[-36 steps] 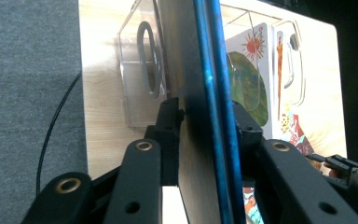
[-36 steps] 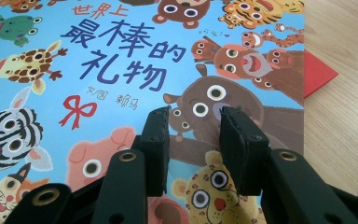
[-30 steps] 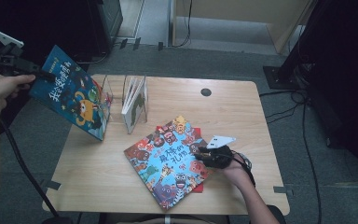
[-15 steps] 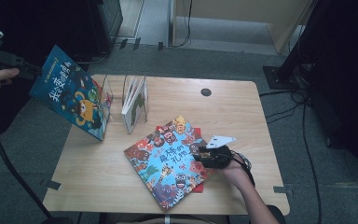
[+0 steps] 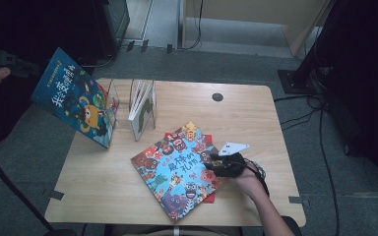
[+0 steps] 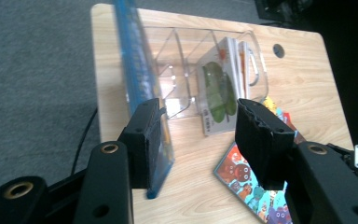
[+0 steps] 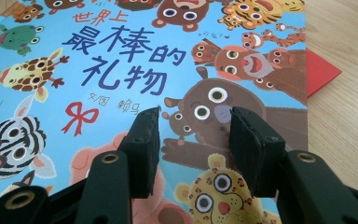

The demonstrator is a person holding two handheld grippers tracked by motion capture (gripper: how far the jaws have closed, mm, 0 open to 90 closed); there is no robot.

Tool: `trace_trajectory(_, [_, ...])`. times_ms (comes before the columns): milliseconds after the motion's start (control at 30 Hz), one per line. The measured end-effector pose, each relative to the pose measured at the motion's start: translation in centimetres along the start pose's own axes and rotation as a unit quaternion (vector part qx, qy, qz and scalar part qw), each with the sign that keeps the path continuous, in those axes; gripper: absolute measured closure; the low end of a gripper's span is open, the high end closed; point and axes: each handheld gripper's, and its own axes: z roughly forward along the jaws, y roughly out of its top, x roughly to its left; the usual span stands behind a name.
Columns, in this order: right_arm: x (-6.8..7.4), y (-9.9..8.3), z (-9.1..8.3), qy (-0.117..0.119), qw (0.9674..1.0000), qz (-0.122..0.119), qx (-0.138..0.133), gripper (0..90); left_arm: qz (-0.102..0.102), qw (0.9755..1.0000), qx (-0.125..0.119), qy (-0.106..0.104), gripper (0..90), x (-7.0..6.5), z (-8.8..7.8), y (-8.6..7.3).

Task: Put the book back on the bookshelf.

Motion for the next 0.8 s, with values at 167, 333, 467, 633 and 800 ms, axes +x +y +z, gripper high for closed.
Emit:
trace_trajectory(167, [0.0,0.0,0.0,-0.002,1.0,0.001,0.002,52.1,0.012,0.9999,-0.002,-0.01,50.5,-1.3,1.5,-0.6])
trace_trajectory(333, [-0.2,0.0,-0.1,-0.006,1.0,0.0,0.002,51.3,0.035,0.9993,0.005,-0.008,48.1,-2.6,3.6,-1.5])
trace_trajectory(467, [-0.3,-0.1,-0.2,-0.008,1.0,0.002,0.002,50.7,0.055,0.9984,0.006,-0.008,48.3,-3.7,5.4,-2.4])
trace_trajectory(633, [-0.4,-0.2,-0.3,-0.01,0.9999,0.006,0.002,50.5,0.068,0.9973,0.02,-0.019,48.0,-4.6,7.5,-3.6])
trace_trajectory(800, [-0.5,-0.2,-0.4,-0.01,0.9999,0.007,0.002,50.2,0.087,0.996,0.021,-0.011,46.1,-5.6,9.1,-4.8])
